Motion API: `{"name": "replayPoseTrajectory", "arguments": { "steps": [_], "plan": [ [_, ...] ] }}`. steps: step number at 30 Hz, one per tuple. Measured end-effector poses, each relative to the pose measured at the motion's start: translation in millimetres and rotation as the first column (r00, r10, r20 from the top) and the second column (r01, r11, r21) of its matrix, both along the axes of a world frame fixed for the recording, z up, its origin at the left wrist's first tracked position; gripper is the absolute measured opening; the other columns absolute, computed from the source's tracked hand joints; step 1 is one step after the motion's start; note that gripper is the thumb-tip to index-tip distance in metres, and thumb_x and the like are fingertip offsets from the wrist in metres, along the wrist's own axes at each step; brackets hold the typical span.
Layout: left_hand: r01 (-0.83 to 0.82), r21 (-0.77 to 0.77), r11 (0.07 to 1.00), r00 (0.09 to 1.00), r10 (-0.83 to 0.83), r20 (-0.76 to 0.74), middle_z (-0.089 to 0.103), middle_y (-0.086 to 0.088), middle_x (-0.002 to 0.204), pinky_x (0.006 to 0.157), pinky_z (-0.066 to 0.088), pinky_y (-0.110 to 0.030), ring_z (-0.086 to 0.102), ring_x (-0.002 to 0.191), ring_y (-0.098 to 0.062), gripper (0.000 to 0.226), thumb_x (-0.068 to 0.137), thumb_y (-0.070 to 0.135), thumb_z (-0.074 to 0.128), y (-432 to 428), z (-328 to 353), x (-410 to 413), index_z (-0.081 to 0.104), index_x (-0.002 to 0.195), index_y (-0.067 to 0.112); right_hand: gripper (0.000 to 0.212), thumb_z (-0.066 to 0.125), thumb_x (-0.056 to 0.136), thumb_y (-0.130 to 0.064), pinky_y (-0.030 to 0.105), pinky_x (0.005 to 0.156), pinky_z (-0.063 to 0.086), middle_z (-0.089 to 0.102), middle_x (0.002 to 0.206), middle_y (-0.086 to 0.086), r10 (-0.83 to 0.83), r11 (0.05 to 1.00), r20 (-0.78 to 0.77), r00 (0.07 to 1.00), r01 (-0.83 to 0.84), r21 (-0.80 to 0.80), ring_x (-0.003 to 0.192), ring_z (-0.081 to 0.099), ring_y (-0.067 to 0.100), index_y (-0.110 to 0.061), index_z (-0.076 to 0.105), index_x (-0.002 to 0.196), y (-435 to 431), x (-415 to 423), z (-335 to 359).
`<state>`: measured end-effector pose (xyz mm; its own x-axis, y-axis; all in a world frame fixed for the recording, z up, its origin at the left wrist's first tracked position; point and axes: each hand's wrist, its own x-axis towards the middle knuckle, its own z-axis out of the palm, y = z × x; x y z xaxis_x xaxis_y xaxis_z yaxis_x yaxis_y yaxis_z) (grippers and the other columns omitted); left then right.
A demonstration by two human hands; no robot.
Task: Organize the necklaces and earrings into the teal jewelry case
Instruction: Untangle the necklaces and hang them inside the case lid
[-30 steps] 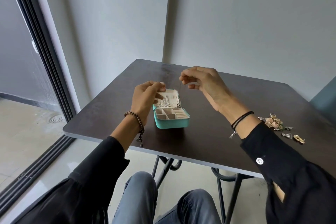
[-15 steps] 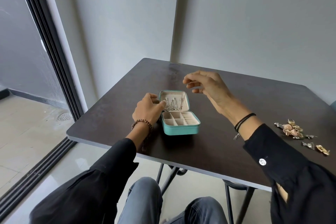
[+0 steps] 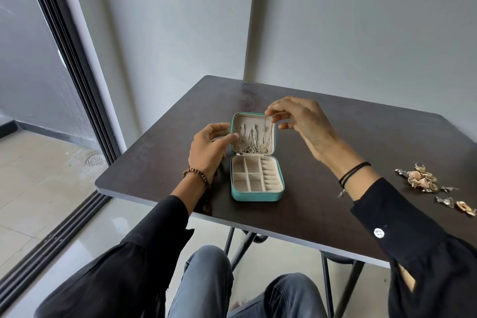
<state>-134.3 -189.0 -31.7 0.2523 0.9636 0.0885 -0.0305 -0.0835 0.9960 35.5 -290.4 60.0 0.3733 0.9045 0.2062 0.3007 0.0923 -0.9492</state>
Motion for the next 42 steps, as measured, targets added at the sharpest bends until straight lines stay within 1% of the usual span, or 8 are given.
{"name": "replayPoseTrajectory", "arguments": {
  "steps": [5, 15, 20, 22, 26, 31, 36, 42],
  "plan": [
    [0.033, 0.027, 0.999, 0.995, -0.036, 0.094, 0.077, 0.002, 0.097, 0.056, 0.046, -0.012, 0.067, 0.077, -0.004, 0.032, 0.076, 0.013, 0.083, -1.3, 2.4, -2.6, 0.073, 0.106, 0.013, 0.021, 0.056, 0.095, -0.017, 0.032, 0.080, 0.049, 0.077, 0.096, 0.009, -0.017, 0.999, 0.029, 0.999, 0.016, 0.028, 0.084, 0.067, 0.014, -0.007, 0.073, 0.087, -1.2, -1.2, 2.7],
    [0.049, 0.045, 0.998, 0.987, -0.055, 0.154, 0.076, -0.002, 0.105, 0.047, 0.043, -0.018, 0.063, 0.071, -0.007, 0.035, 0.077, 0.011, 0.083, -1.1, 2.4, -5.4, 0.073, 0.110, 0.012, 0.023, 0.056, 0.094, -0.017, 0.030, 0.077, 0.051, 0.076, 0.091, 0.007, -0.074, 0.997, 0.083, 0.994, 0.071, 0.038, 0.083, 0.066, 0.013, -0.004, 0.073, 0.087, -1.1, 1.2, -2.5],
    [0.051, 0.057, 0.997, 0.984, -0.060, 0.168, 0.076, -0.001, 0.106, 0.047, 0.045, -0.021, 0.065, 0.073, -0.008, 0.035, 0.076, 0.012, 0.084, -3.0, 3.3, -6.8, 0.073, 0.109, 0.016, 0.019, 0.061, 0.085, -0.034, 0.039, 0.081, 0.054, 0.073, 0.098, 0.003, -0.135, 0.991, 0.215, 0.967, 0.128, 0.046, 0.086, 0.065, 0.014, -0.023, 0.074, 0.078, -1.5, 5.2, -9.5],
    [0.050, 0.059, 0.997, 0.983, -0.060, 0.172, 0.075, 0.000, 0.105, 0.047, 0.046, -0.021, 0.066, 0.073, -0.007, 0.035, 0.076, 0.012, 0.084, -4.3, 3.9, -7.2, 0.072, 0.109, 0.018, 0.015, 0.064, 0.087, -0.036, 0.036, 0.084, 0.052, 0.067, 0.106, -0.002, -0.141, 0.990, 0.306, 0.942, 0.129, 0.058, 0.091, 0.064, 0.013, -0.027, 0.075, 0.082, -2.1, 7.4, -13.5],
    [0.048, 0.059, 0.997, 0.983, -0.058, 0.177, 0.076, 0.003, 0.100, 0.047, 0.046, -0.022, 0.066, 0.072, -0.006, 0.038, 0.076, 0.012, 0.084, -6.4, 5.2, -7.0, 0.071, 0.112, 0.017, 0.010, 0.066, 0.093, -0.031, 0.016, 0.078, 0.041, 0.055, 0.115, -0.005, -0.130, 0.991, 0.562, 0.817, 0.096, 0.089, 0.099, 0.059, 0.008, -0.026, 0.075, 0.093, -2.9, 12.5, -19.6],
    [0.041, 0.059, 0.997, 0.983, -0.051, 0.177, 0.076, 0.003, 0.101, 0.047, 0.047, -0.022, 0.067, 0.074, -0.006, 0.043, 0.076, 0.013, 0.084, -6.5, 7.0, -8.1, 0.069, 0.117, 0.017, 0.014, 0.062, 0.097, -0.035, 0.035, 0.073, 0.054, 0.048, 0.116, -0.003, -0.201, 0.979, 0.773, 0.602, 0.088, 0.186, 0.107, 0.052, 0.014, -0.026, 0.072, 0.101, -3.9, 13.5, -26.8],
    [0.047, 0.077, 0.996, 0.980, -0.061, 0.191, 0.076, 0.000, 0.102, 0.046, 0.046, -0.021, 0.067, 0.073, -0.006, 0.050, 0.077, 0.012, 0.084, -9.4, 9.9, -9.3, 0.066, 0.123, 0.020, 0.013, 0.063, 0.098, -0.029, 0.029, 0.060, 0.047, 0.052, 0.105, 0.000, -0.325, 0.945, 0.845, 0.424, 0.124, 0.301, 0.091, 0.052, 0.013, -0.021, 0.072, 0.102, -3.7, 4.4, -31.8],
    [0.052, 0.081, 0.995, 0.980, -0.066, 0.187, 0.075, 0.001, 0.103, 0.047, 0.045, -0.020, 0.068, 0.079, -0.005, 0.054, 0.076, 0.015, 0.085, -9.4, 11.3, -10.4, 0.065, 0.125, 0.024, 0.004, 0.071, 0.092, -0.016, 0.027, 0.047, 0.047, 0.058, 0.089, 0.001, -0.415, 0.909, 0.874, 0.251, 0.138, 0.392, 0.077, 0.060, 0.018, -0.014, 0.073, 0.090, 0.7, -4.8, -38.8]
  ]
}}
